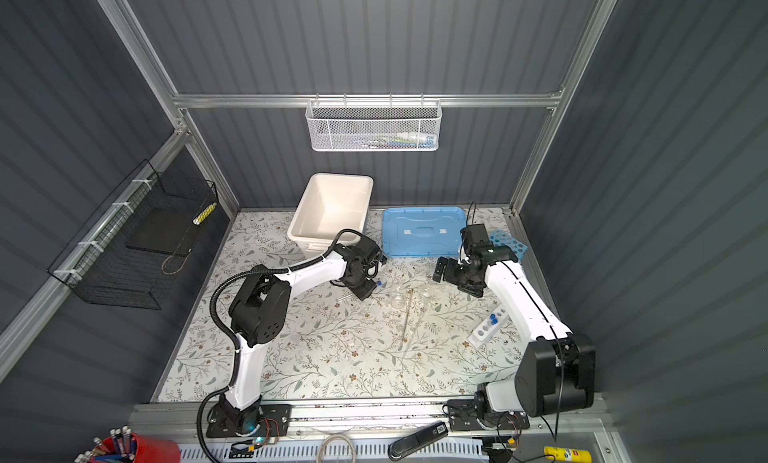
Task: Organize the chemistry lab equipment
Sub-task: 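Move the left gripper over the loose blue-capped tube while the right gripper follows, then lower the left gripper and close it on the blue-capped tube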
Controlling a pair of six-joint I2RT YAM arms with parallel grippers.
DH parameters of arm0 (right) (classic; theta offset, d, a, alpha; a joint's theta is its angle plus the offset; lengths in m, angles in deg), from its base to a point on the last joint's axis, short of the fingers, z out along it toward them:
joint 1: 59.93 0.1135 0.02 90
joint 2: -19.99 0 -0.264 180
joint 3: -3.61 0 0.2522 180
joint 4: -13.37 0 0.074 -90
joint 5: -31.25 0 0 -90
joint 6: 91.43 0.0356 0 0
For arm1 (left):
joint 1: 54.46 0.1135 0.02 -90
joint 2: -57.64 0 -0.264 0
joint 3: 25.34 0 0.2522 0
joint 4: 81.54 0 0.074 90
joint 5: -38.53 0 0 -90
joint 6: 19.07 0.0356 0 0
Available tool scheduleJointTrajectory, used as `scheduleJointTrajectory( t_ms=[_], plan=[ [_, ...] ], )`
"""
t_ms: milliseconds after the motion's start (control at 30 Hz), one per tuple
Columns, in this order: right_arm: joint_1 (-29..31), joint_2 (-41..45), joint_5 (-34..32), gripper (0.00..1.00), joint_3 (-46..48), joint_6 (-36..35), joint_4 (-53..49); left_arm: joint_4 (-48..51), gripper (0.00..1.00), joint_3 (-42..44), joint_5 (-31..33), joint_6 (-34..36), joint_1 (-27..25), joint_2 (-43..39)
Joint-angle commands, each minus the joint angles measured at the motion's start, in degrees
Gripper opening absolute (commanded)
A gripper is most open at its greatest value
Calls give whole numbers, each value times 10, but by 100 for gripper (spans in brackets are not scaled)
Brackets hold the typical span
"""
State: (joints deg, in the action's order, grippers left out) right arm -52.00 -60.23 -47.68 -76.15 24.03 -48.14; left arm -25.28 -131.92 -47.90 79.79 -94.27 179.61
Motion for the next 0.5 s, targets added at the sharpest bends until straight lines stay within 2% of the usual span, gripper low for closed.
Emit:
scheduleJointTrajectory(
  t_ms=[0, 167, 467],
  plan=[
    [-4, 12, 8, 99, 9, -4, -1, 27, 48, -24, -20, 16, 6, 23],
    [-12, 24, 8, 99, 13, -4, -2, 39, 42, -37, -25, 22, 11, 33],
    [-22, 32, 11, 99, 17, -3, 0, 62, 38, -54, -30, 27, 16, 53]
  ],
)
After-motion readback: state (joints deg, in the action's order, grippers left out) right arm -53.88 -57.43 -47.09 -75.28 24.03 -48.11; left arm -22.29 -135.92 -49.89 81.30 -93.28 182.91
